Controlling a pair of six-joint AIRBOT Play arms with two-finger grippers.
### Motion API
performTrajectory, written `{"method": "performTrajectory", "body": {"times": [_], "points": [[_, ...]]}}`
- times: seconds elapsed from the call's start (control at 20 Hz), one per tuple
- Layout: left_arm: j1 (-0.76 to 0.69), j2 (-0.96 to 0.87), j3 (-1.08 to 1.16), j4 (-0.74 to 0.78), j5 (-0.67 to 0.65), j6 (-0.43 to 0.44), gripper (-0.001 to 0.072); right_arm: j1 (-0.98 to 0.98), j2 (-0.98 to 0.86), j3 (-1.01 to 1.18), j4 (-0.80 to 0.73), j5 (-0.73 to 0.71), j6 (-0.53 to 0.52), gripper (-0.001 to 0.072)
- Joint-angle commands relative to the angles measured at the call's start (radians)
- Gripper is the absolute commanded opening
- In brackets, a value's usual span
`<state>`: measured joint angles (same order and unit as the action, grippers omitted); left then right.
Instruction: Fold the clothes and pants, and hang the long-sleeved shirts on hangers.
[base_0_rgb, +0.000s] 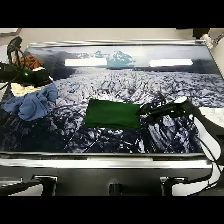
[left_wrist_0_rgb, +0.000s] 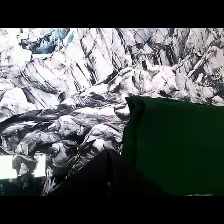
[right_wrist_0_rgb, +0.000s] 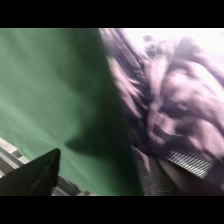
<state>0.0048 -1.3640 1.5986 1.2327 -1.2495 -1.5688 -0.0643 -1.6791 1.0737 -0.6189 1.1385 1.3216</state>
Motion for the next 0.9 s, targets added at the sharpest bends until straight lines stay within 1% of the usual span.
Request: {"method": "performTrajectory", "body": {"times": [0.0, 0.05, 0.1, 0.2, 0.3, 0.4, 0.65, 0.85], "points": [[-0.001, 0.0, 0.0, -0.002, -0.002, -0.004, 0.003, 0.043, -0.023, -0.02, 0.103, -0.086, -0.055, 0.0451], [-0.003, 0.0, 0.0, -0.002, -0.002, -0.005, 0.003, 0.05, -0.022, -0.019, 0.115, -0.093, -0.061, 0.0221], [-0.007, 0.0, 0.0, -0.002, -0.001, -0.005, 0.003, 0.049, -0.018, -0.015, 0.137, -0.08, -0.084, 0.0042], [-0.013, 0.0, 0.0, -0.002, -0.001, -0.005, 0.003, 0.005, 0.01, 0.026, 0.185, -0.027, -0.147, 0.0039], [-0.018, 0.0, 0.0, -0.001, -0.001, -0.001, 0.003, -0.089, 0.058, 0.114, 0.185, 0.042, -0.142, 0.0036], [-0.019, 0.0, 0.0, -0.002, -0.001, -0.002, 0.003, -0.215, 0.115, 0.216, 0.159, 0.108, -0.076, 0.0036], [-0.019, 0.0, 0.0, -0.002, -0.001, -0.001, 0.003, -0.539, 0.221, 0.444, -0.042, 0.246, 0.106, 0.0036], [-0.027, 0.0, 0.0, -0.002, -0.004, -0.002, 0.0031, -0.776, 0.26, 0.565, -0.07, 0.256, 0.166, 0.0036]]}}
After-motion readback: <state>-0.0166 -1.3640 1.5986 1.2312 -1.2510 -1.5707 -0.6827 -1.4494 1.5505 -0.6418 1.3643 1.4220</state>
